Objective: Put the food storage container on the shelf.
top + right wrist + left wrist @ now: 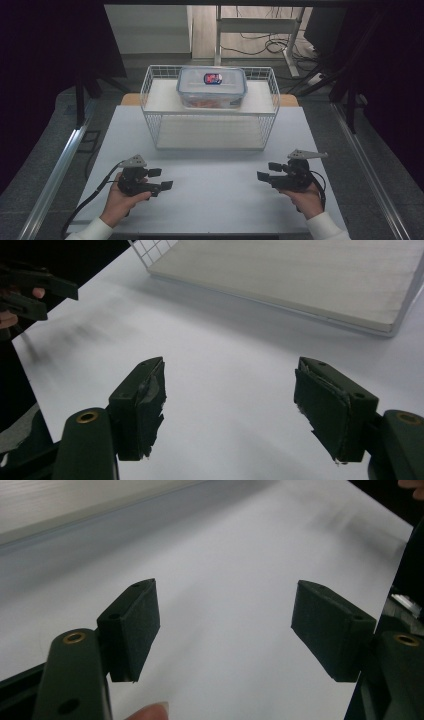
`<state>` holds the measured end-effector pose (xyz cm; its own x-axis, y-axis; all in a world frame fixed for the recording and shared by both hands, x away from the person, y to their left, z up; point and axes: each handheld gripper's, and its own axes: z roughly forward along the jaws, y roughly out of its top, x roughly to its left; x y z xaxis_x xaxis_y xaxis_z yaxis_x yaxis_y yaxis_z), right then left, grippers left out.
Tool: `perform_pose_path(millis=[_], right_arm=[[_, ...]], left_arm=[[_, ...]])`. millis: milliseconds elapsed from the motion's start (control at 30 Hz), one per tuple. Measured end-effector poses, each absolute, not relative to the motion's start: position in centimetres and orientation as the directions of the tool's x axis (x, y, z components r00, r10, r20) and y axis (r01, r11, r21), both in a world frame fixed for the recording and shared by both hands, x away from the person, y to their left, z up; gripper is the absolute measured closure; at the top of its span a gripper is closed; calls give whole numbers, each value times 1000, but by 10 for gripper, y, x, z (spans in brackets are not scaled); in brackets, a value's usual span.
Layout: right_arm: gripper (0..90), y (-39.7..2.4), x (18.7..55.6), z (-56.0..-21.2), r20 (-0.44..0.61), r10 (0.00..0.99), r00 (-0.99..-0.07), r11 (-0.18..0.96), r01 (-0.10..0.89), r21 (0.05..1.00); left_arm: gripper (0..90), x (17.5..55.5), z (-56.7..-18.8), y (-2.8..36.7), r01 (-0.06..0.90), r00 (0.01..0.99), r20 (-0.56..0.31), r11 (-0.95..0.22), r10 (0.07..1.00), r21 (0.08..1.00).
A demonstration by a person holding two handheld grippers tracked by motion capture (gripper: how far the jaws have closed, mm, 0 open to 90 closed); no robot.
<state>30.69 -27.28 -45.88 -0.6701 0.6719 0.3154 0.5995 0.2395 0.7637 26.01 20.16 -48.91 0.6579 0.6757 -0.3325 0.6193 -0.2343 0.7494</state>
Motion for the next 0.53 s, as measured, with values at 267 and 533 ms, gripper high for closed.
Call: perform_pose_path(millis=[267,533], right_arm=[[287,-271,307,-459,314,670,-673,244,598,763],[193,-270,308,-460,280,674,-683,271,581,767]], left_arm=[[277,259,-488,204,618,659,-338,-226,672,753],[272,261,-490,204,609,660,-320,-235,680,758]])
